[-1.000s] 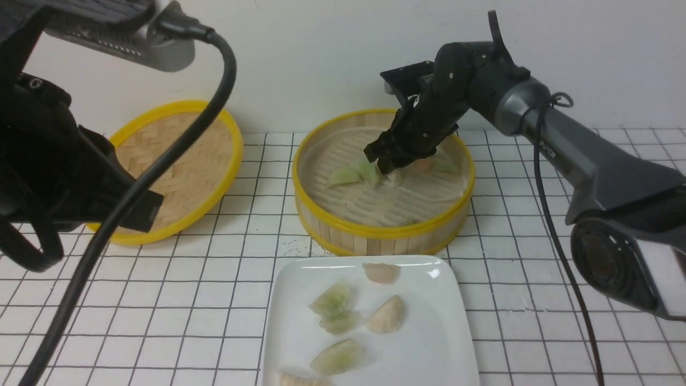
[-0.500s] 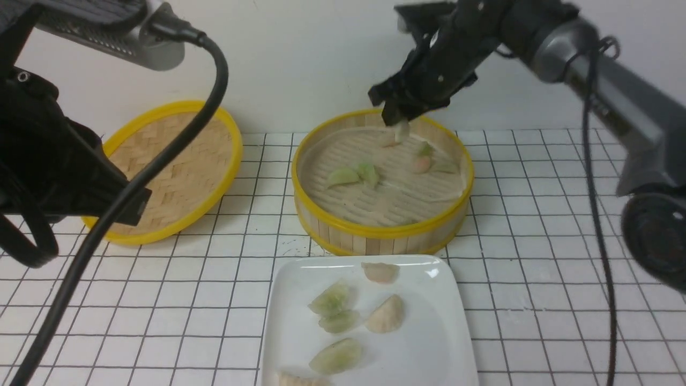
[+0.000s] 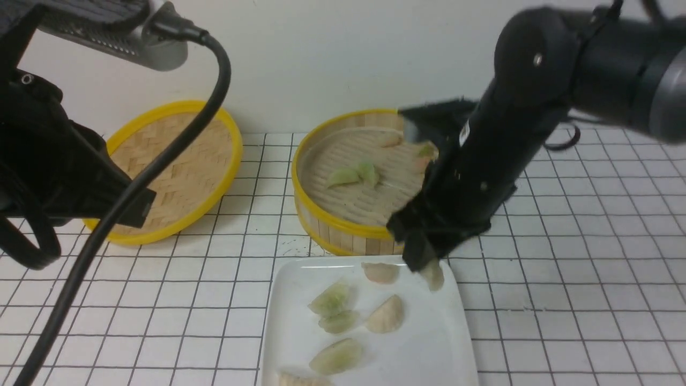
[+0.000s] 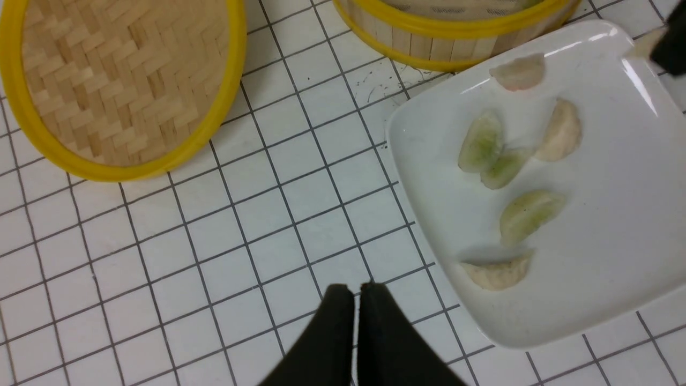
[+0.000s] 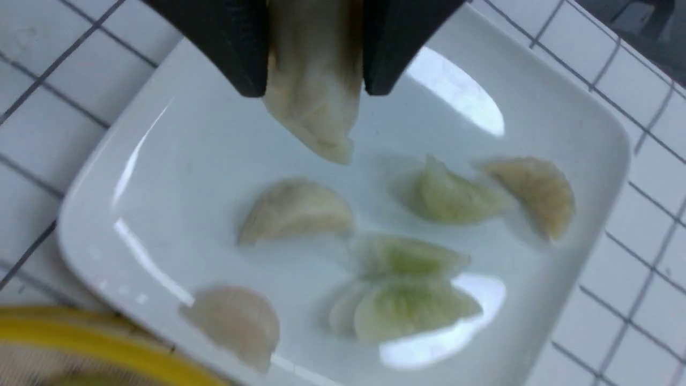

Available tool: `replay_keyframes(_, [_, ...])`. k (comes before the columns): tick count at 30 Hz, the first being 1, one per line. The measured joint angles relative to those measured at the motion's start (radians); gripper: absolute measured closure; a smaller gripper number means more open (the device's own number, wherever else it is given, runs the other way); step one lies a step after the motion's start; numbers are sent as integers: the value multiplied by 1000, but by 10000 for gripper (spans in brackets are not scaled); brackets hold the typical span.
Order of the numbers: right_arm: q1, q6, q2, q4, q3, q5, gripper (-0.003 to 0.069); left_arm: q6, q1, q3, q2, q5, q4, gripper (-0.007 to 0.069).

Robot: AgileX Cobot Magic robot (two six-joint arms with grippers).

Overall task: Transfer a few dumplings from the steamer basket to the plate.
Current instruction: Use the right arm to put the dumpling into the plate, then use the right arm to grab a dumpling from inside the steamer

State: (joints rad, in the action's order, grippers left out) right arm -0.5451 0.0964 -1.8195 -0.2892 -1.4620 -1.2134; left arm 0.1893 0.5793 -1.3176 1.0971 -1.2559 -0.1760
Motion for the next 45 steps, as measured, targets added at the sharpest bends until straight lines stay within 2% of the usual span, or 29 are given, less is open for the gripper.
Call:
replay_keyframes(7, [-72, 0, -63, -3, 74, 99, 448, 1, 0, 0, 0, 0, 0, 631])
replay_keyframes(10, [-88, 0, -87, -5, 75, 120, 385, 1, 0, 0, 0, 0, 0, 631])
replay_keyframes(13, [-83, -5, -88, -3, 59, 136, 281, 1, 0, 0, 0, 0, 0, 631])
replay_keyframes(14, [-83, -6, -88, -3, 56, 137, 274, 1, 0, 0, 0, 0, 0, 631])
replay_keyframes(16, [-67, -19, -88, 15, 13, 141, 192, 1, 0, 0, 0, 0, 1, 631])
replay_keyframes(19, [-34, -23, -90, 73, -73, 157, 130, 1, 0, 0, 0, 0, 1, 631])
replay_keyframes(26, [70, -23, -186, 215, -348, 223, 108, 1, 0, 0, 0, 0, 1, 631])
replay_keyframes(32, [138, -3, -409, 305, -598, 225, 106, 1, 0, 0, 0, 0, 1, 631])
replay_keyframes(37, [152, 12, -532, 369, -703, 197, 105, 1, 0, 0, 0, 0, 1, 631])
replay_keyframes(45, [156, 35, -626, 419, -725, 188, 106, 1, 0, 0, 0, 0, 1, 631])
